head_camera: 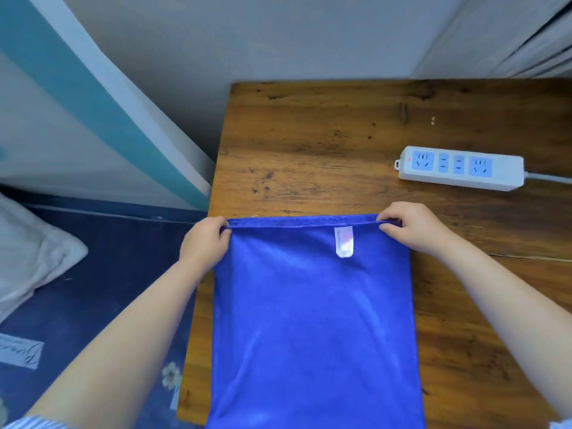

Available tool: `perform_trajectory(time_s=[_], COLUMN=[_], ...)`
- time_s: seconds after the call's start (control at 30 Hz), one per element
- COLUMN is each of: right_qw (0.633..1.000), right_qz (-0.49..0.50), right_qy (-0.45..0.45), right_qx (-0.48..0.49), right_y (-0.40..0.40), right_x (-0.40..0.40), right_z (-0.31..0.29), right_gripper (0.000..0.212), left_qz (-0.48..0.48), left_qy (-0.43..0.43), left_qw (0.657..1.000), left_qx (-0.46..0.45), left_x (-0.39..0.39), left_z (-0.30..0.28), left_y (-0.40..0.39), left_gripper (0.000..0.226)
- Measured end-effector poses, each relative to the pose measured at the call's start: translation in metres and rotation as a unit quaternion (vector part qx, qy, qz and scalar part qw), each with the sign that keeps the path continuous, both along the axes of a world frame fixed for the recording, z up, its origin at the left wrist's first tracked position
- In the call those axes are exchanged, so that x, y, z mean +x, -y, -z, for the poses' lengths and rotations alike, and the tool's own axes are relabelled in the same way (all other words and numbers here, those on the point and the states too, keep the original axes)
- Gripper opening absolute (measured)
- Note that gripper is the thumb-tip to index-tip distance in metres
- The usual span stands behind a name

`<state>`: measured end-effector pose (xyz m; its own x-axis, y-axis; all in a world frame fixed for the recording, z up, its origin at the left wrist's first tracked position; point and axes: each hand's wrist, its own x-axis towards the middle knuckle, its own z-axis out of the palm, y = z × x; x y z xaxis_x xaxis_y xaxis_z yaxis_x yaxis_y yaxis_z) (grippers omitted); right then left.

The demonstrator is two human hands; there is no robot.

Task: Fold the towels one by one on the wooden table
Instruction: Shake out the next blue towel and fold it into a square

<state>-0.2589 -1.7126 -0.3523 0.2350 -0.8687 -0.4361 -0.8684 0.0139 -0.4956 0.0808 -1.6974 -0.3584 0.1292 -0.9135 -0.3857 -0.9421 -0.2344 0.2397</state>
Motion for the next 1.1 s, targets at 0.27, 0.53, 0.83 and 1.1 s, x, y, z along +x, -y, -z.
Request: perform_trajectory(time_s=[0.27,0.53,0.83,1.1], right_qw=[0.991,0.976,0.979,0.990], right_qz=[0.056,-0.080,-0.078,0.006], right_qy=[-0.121,-0.162,-0.046,-0.033], right_qx=[0.010,0.123,0.182,0.135], right_y=[0.012,0.027,0.032,0.031], right_x=[0.021,0.024,0.019,0.004], right_z=[0.011,0.003,-0.013,-0.012], right_gripper=[0.021,0.006,0.016,0.008], left_qz=[0.069,0.115,0.112,0.022], left_qy=[0.102,0.056,-0.008,-0.021], left_qw=[0.988,0.985,0.992,1.000], left_qx=[0.089,0.112,0.055,0.004], left_x=[-0.007,0.009,0.022,0.023], left_z=[0.011,0.009,-0.005,-0.006], left_y=[0.021,0.029,0.017,0.016], left_gripper=[0.027,0.022,0.020,0.035])
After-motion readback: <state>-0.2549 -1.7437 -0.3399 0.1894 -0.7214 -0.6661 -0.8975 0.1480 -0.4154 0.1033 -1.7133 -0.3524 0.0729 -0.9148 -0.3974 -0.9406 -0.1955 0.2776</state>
